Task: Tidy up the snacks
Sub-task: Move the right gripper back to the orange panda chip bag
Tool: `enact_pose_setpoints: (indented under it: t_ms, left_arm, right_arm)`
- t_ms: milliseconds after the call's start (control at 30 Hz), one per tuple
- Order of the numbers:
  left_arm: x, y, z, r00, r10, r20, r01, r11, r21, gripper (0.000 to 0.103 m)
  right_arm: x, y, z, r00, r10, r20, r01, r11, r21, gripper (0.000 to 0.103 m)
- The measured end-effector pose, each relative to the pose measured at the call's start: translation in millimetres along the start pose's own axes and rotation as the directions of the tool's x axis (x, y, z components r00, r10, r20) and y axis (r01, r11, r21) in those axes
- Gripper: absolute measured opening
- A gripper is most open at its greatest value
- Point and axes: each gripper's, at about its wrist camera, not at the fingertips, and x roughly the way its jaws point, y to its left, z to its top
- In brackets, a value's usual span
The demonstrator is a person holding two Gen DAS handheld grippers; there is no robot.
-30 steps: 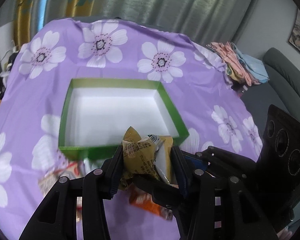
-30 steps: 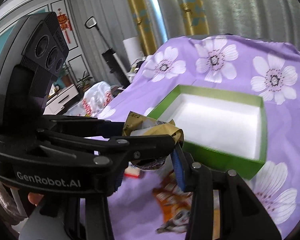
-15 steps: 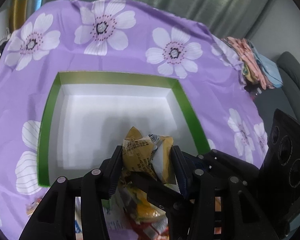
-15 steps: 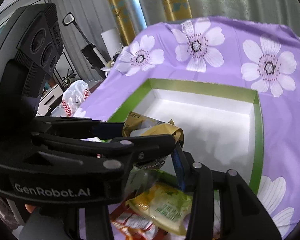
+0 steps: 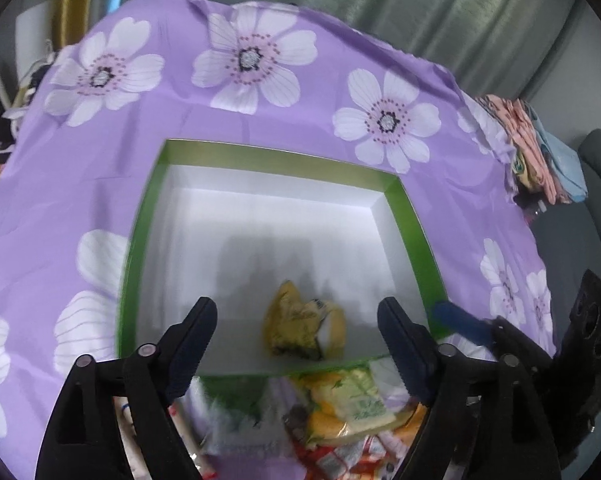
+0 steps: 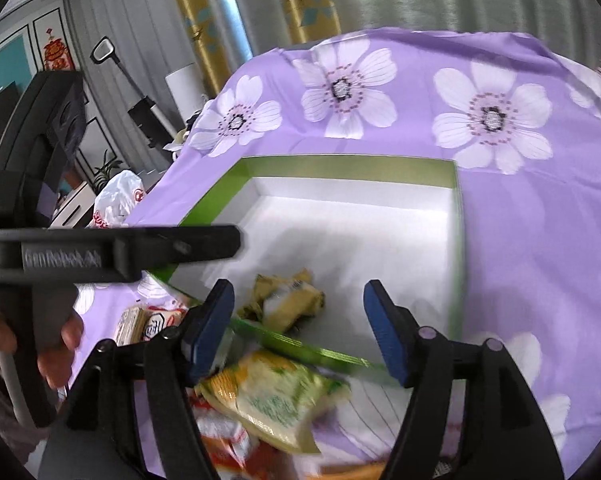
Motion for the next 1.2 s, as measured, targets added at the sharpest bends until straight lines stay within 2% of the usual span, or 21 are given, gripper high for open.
enact_pose_setpoints:
  t_ms: [100,300,533,900,1200]
  left_arm:
    - [-13.4,5.2,-10.8,1.000,-0.005,0.006,0.005,1.000,-0.022,0.084]
    - [-30.6,5.6,-39.5,1.000,0.001,-0.005,-0.001,1.000,-0.011,0.084]
    - [-41.8,-0.3,-75.0,0.999,0.014,-0.034,-0.014,1.000,0.004,0.084]
    - [-40.4,-4.3,-118.5,0.993,-0.066,-0.095,0.064,0.997,-0.033,0.084]
    - [-22.5,-17.5,-135.1,0.984,-0.112,-0.137,0.109,0.994,-0.030,0.084]
  right_arm:
    - [-19.0,-4.9,-10.0,1.000,0.002,0.025,-0.002,1.000,0.021,0.073]
    - [-56.3,-7.1,-32.7,0.999,0.007,0.052,-0.010,0.999,0.053,0.075]
    - [-78.1,4.5,-59.2,0.998,0.040,0.037,-0.041,0.999,0.033,0.075]
    - [-79.1,30.1,-96.5,0.995,0.079,-0.057,-0.083,0.993,-0.087,0.075]
    - [-60.2,40.7,-119.0,0.993,0.047,-0.107,-0.064,0.986,-0.157,0.075]
